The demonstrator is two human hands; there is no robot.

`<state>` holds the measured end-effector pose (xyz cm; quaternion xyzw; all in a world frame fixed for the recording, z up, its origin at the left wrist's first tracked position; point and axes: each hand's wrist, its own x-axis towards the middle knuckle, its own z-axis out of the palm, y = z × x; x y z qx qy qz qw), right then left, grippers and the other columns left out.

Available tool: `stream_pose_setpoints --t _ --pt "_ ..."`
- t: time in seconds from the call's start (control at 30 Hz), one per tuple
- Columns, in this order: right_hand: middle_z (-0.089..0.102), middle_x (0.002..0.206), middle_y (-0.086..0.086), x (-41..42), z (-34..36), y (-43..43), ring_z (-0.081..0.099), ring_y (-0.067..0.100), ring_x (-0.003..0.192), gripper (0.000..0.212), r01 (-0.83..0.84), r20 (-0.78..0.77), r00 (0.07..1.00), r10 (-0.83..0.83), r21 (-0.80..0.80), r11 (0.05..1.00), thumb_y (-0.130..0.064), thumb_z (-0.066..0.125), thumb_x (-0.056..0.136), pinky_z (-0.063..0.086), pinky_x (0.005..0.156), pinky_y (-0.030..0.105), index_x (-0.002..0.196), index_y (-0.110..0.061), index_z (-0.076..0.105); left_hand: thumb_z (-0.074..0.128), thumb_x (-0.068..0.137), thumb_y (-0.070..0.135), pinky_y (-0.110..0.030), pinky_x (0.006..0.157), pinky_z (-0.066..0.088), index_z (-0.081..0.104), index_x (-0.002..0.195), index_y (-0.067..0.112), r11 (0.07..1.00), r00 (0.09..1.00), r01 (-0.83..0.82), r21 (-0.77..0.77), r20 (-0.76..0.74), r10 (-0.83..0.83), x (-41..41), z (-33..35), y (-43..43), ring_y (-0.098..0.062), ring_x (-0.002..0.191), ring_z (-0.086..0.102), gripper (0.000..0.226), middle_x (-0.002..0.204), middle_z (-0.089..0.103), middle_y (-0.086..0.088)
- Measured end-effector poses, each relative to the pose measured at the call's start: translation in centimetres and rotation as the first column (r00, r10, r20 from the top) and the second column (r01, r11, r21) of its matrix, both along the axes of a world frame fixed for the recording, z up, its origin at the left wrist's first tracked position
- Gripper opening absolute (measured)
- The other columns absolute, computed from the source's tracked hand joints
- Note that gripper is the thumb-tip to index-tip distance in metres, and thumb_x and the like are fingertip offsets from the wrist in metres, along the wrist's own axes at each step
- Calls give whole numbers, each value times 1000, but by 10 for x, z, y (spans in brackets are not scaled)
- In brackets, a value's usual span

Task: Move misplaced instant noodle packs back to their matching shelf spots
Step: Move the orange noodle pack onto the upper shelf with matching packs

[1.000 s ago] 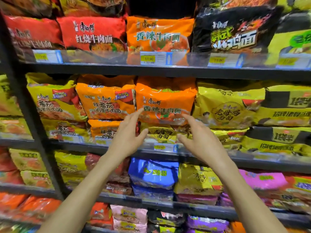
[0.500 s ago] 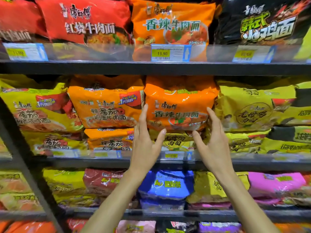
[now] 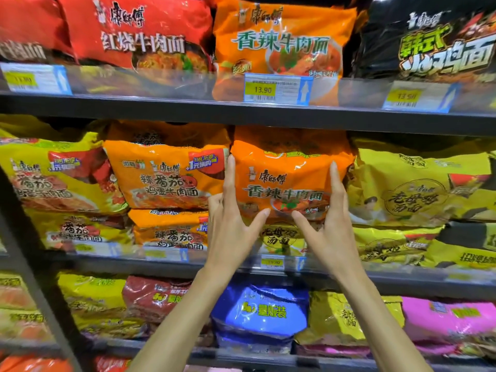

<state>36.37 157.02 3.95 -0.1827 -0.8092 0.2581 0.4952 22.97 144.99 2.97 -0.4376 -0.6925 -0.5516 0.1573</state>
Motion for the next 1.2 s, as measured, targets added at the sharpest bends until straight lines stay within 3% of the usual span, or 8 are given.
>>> stream_pose_setpoints --t 0.17,0.27,0.33,0.47,0.6,0.73,0.9,1.2 --pt "23 162 -8 4 -9 3 21 24 152 105 -45 -53 998 46 11 999 -23 77 86 33 115 59 149 -62 2 78 89 31 -29 101 34 -13 155 51 1000 1000 -19 22 -5 19 3 -4 -1 1 118 30 114 123 32 30" --pt "20 163 -14 6 -11 -1 13 18 154 105 -81 -79 993 83 35 996 -21 78 86 28 118 58 150 -60 5 77 90 29 -34 116 24 -17 151 57 999 1000 -7 33 -1 7 3 -4 -4 8 139 16 116 141 3 56" --pt "16 160 -24 8 -9 -1 7 12 155 102 -115 -93 988 120 64 991 -21 76 87 25 120 56 151 -60 7 78 90 29 -44 123 17 -17 149 62 999 1000 6 46 23 -7 5 -2 -7 -10 156 7 117 143 -12 60" --pt "16 160 -27 16 -8 2 12 12 154 102 -158 -97 981 165 73 985 -16 76 87 28 119 57 149 -63 9 79 89 25 -45 126 19 -10 150 63 994 1000 27 110 6 -28 12 -2 -11 -4 156 11 114 158 -4 46" --pt "28 160 -23 23 -14 6 24 15 152 96 -199 -133 971 200 26 980 -16 76 88 34 116 56 151 -59 17 78 89 25 -56 126 15 -8 147 69 992 999 36 119 18 -39 18 -3 -15 -15 159 5 113 160 -2 43" --pt "31 159 -22 28 -17 0 29 9 149 89 -250 -176 952 249 20 968 -22 73 87 38 117 43 153 -51 22 79 89 26 -38 122 12 -6 148 68 993 999 34 109 -4 -34 19 -7 -22 -11 159 -1 112 152 -4 53" --pt "33 156 -19 37 -21 -6 37 0 142 96 -257 -169 953 253 -2 966 -13 78 85 39 109 16 153 -52 23 78 88 11 10 99 19 4 156 38 989 997 78 129 0 -79 23 -10 -32 37 129 16 104 132 11 64" --pt "26 156 -32 50 -17 -19 25 7 150 102 -208 -111 973 204 -27 978 -10 79 84 33 118 50 153 -53 18 76 91 8 6 100 26 6 156 41 985 992 123 118 -2 -124 34 -11 -44 32 127 26 101 132 20 58"
